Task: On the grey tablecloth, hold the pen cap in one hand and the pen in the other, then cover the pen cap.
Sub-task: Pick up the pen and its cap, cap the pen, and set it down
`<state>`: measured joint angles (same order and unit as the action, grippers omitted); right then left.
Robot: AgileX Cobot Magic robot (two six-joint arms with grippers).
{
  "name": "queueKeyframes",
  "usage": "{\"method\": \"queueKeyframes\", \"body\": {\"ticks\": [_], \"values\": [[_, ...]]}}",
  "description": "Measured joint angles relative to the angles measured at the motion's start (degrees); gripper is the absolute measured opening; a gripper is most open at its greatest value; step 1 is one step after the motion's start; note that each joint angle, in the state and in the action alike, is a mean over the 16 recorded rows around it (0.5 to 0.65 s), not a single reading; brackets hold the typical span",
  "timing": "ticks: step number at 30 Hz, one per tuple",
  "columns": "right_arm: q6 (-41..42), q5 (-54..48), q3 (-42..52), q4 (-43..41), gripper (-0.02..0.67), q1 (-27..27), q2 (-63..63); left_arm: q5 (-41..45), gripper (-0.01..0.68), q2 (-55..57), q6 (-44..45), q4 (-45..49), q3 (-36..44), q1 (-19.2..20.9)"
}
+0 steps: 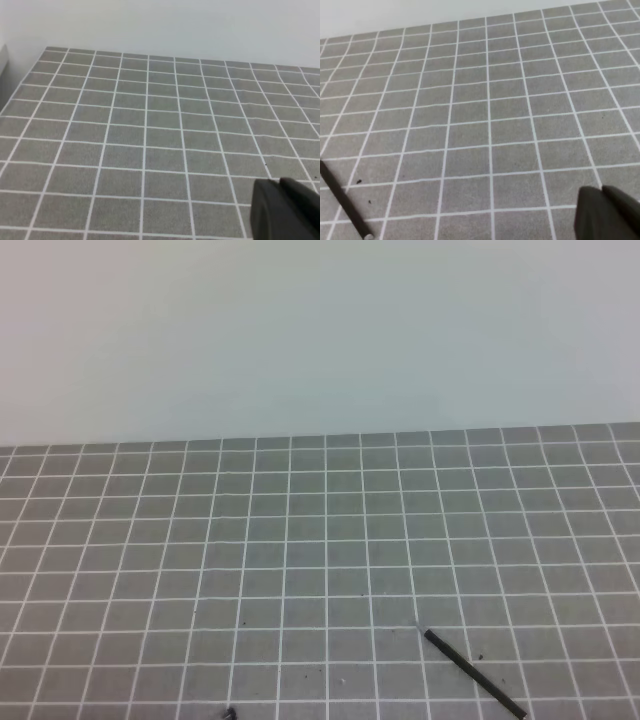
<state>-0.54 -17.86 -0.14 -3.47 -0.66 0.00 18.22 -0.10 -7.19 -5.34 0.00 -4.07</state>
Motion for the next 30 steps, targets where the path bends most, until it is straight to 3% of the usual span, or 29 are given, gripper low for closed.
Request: {"method": "queueKeyframes", "body": {"ticks": [30], "values": [[0.0,0.0,0.0,0.0,0.008,0.0,0.0,0.0,-0.003,0.1,0.1,-0.2,0.0,0.0]]}}
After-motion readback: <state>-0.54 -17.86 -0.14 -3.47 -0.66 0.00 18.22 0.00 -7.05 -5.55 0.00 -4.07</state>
